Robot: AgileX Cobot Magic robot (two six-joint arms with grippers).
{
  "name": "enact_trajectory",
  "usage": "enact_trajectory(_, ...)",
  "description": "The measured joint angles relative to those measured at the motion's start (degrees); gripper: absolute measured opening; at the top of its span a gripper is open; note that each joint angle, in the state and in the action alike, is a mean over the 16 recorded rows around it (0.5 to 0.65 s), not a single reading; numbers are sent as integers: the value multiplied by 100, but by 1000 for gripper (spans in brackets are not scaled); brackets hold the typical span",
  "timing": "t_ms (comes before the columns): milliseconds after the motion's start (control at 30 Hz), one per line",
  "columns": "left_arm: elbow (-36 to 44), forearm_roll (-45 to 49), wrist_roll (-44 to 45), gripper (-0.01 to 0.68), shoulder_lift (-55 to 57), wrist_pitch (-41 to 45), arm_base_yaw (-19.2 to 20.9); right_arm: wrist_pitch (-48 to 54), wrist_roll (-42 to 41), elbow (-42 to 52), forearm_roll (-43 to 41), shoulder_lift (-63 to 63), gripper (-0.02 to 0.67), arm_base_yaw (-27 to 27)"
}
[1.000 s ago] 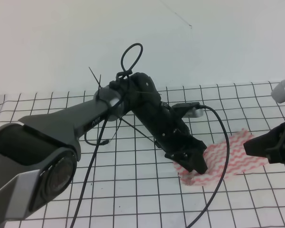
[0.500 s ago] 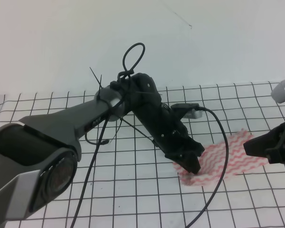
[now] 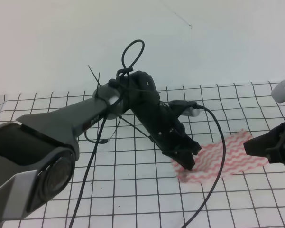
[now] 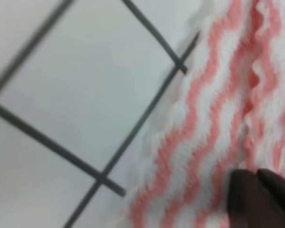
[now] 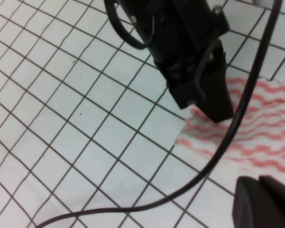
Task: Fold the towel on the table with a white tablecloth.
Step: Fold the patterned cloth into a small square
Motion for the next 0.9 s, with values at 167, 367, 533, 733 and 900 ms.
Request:
enact_trajectory(167,-73,129,-34,0,-45,-18,0,0,0,0,0,0,9,0)
enact_trajectory(367,-197,280,-104,1,-58,89,0,0,0,0,0,0,9,0)
enact_trajectory(533,-281,353,-170,16,-58,202,0,0,0,0,0,0,9,0)
enact_trajectory(733,-311,346,-207,111,-58,322,-2,0,0,0,0,0,9,0)
enact_trajectory(900,-311,336,-212,205,-58,372,-6,0,0,0,0,0,9,0)
